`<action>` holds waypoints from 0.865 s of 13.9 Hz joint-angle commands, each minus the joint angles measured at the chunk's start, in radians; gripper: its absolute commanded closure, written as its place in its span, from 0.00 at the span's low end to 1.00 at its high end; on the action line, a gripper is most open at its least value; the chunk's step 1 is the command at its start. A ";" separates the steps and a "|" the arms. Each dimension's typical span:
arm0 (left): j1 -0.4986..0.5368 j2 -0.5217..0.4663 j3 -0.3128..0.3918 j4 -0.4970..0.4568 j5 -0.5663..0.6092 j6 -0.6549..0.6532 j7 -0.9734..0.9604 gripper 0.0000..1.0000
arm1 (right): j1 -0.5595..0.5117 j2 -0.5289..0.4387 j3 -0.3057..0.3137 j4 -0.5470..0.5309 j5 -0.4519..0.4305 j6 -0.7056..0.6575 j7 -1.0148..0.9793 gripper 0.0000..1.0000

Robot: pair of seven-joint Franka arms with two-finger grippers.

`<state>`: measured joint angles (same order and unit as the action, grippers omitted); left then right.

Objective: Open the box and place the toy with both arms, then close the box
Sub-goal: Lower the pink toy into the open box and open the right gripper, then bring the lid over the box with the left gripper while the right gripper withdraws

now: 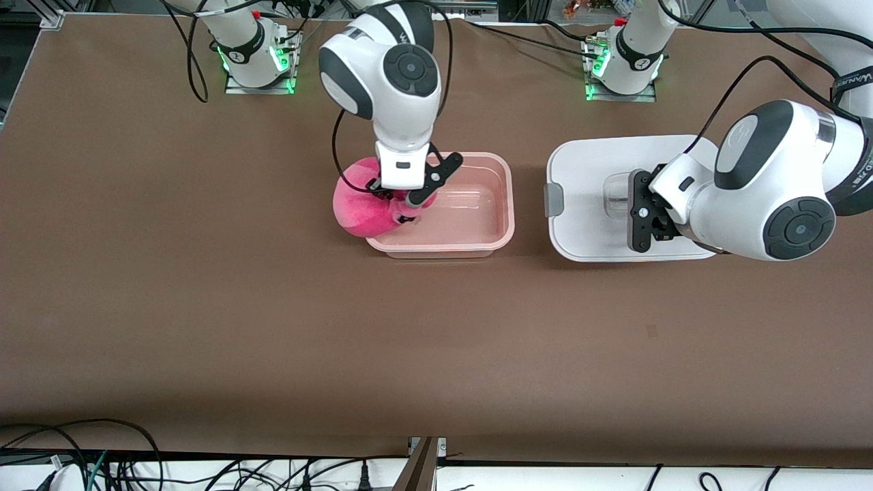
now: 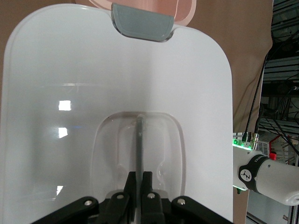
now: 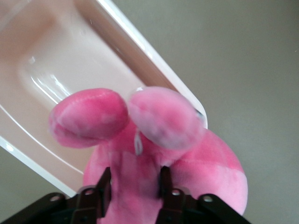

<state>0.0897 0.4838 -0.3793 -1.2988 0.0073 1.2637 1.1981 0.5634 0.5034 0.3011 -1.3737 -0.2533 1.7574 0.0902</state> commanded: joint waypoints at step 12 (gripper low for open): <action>-0.232 0.068 -0.010 0.010 -0.064 0.103 -0.173 1.00 | -0.103 -0.131 -0.271 0.182 0.089 -0.245 0.122 0.00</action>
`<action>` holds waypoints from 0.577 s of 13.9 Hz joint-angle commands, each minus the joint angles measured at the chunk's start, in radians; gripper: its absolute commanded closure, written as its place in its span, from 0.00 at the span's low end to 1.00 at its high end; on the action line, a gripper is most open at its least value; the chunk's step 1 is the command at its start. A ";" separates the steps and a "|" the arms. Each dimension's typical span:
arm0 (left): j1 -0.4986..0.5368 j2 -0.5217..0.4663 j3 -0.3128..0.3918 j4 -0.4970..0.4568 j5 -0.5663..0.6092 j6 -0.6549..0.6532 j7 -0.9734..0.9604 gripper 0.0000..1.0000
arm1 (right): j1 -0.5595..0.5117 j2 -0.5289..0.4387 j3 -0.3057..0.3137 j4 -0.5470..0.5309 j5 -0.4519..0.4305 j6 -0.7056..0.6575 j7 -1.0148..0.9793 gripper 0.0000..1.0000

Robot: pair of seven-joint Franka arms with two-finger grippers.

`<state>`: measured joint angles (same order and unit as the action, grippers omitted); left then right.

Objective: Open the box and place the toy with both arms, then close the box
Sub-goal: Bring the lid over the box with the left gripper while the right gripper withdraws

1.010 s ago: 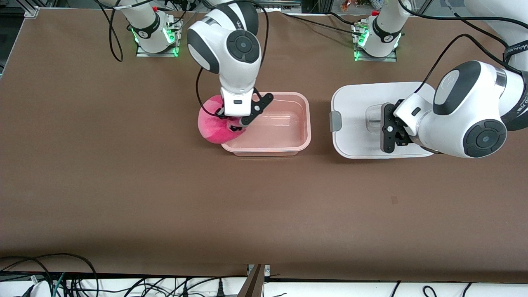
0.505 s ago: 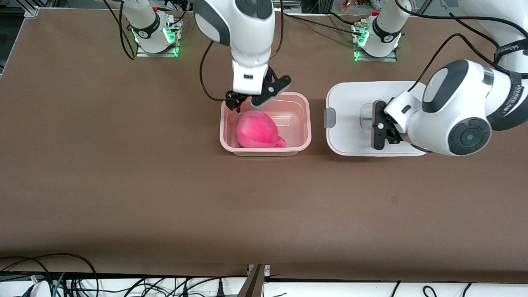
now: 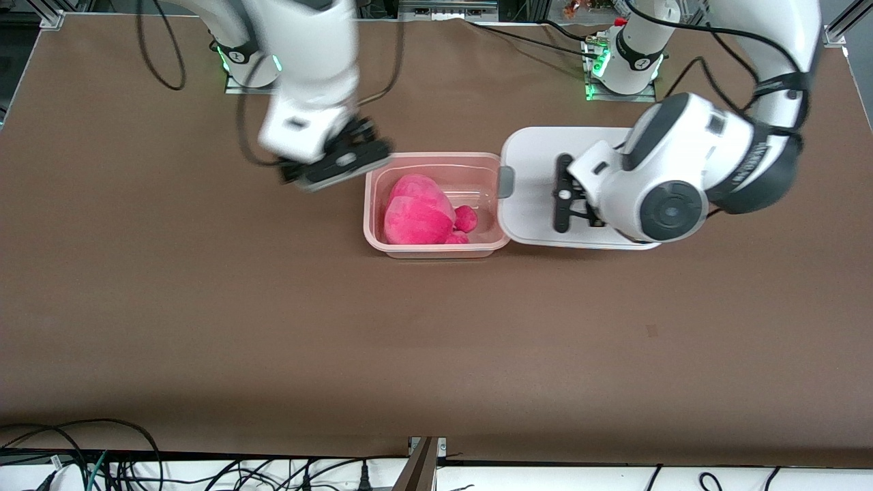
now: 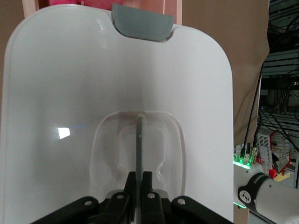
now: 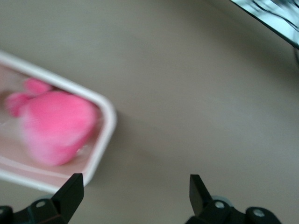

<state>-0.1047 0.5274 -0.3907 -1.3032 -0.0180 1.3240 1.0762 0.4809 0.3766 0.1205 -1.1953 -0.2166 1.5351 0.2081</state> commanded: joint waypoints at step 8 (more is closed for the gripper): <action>-0.280 0.092 0.004 0.016 -0.059 0.431 -0.116 1.00 | -0.249 0.011 -0.246 -0.001 0.171 -0.023 -0.093 0.00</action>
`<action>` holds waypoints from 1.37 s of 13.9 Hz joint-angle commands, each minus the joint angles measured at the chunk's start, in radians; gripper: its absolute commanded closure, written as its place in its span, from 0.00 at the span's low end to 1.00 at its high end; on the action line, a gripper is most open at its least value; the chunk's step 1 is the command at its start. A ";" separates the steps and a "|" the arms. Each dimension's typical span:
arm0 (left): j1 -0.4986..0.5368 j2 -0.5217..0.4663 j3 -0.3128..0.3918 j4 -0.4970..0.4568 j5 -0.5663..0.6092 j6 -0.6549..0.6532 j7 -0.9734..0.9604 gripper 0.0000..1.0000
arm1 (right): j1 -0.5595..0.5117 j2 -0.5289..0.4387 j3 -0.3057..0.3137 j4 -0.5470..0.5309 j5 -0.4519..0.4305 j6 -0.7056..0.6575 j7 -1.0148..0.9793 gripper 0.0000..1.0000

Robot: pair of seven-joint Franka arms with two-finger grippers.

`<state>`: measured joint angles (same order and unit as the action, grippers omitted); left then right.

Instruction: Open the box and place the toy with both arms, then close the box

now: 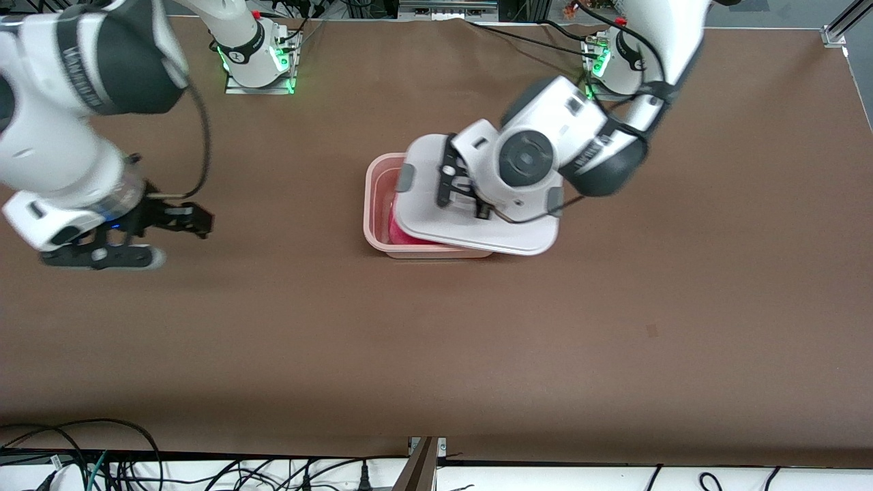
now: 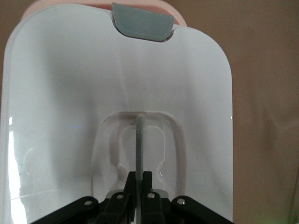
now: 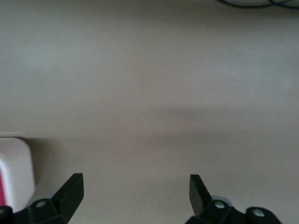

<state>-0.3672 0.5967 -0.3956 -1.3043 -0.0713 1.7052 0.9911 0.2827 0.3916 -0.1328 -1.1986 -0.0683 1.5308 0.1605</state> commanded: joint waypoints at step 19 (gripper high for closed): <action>-0.068 0.098 0.014 0.008 0.033 0.159 -0.135 1.00 | -0.290 -0.346 0.036 -0.366 0.104 -0.090 -0.141 0.00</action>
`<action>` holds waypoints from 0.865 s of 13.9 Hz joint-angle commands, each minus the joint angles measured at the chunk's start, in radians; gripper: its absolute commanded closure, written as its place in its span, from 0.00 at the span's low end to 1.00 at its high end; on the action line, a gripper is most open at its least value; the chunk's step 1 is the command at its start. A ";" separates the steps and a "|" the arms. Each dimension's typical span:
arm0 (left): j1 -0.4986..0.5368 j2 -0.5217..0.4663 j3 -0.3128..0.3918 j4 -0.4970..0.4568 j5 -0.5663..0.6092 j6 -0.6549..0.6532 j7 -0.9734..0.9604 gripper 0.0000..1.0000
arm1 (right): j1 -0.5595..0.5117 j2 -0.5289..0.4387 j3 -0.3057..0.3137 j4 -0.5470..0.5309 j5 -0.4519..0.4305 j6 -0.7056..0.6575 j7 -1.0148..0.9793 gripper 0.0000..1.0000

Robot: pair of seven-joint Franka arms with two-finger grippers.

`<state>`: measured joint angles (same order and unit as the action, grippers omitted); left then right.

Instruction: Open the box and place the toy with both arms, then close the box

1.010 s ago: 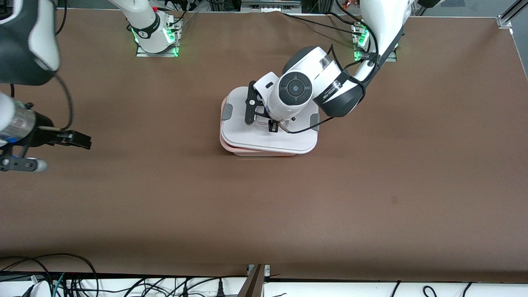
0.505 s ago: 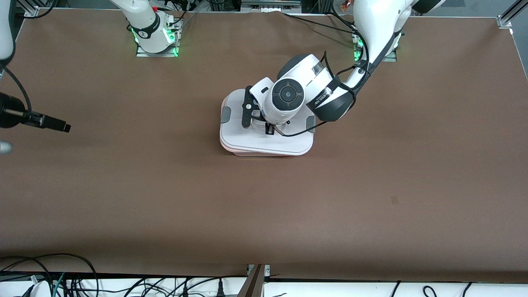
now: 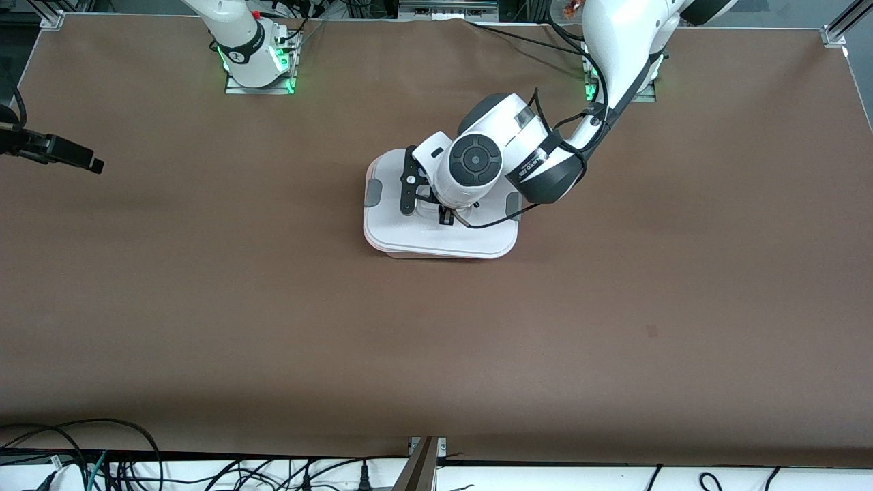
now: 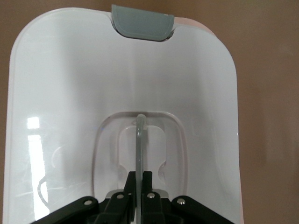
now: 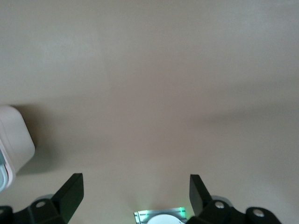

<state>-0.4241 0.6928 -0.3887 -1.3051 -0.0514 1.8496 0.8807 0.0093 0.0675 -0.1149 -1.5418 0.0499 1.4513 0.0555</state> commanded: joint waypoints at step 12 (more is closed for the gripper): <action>-0.021 0.005 0.005 0.000 0.019 -0.022 -0.039 1.00 | -0.008 0.041 0.018 0.049 -0.024 -0.003 -0.037 0.00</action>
<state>-0.4374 0.6971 -0.3881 -1.3050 -0.0513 1.8513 0.8422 0.0094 0.0988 -0.1078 -1.5280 0.0341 1.4539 0.0300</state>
